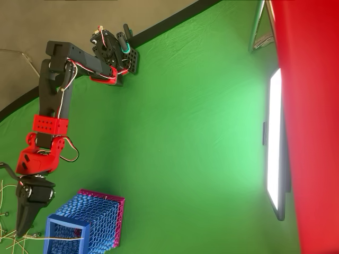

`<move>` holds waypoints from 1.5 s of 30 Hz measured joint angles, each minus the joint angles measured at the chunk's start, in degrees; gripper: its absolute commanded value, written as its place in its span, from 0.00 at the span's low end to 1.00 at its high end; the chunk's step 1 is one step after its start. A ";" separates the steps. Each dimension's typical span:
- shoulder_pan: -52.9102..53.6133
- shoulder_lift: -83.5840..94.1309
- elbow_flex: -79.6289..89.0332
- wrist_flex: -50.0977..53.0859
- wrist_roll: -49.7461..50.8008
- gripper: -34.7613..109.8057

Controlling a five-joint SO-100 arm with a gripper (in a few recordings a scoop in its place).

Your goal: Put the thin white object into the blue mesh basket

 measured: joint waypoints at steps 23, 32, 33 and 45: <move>4.92 -13.10 5.10 -13.89 -18.19 0.27; 7.03 -18.11 1.49 -10.63 -17.58 0.28; 7.21 -18.81 1.32 -10.55 -17.67 0.28; 8.35 -21.01 -7.91 5.45 -14.50 0.30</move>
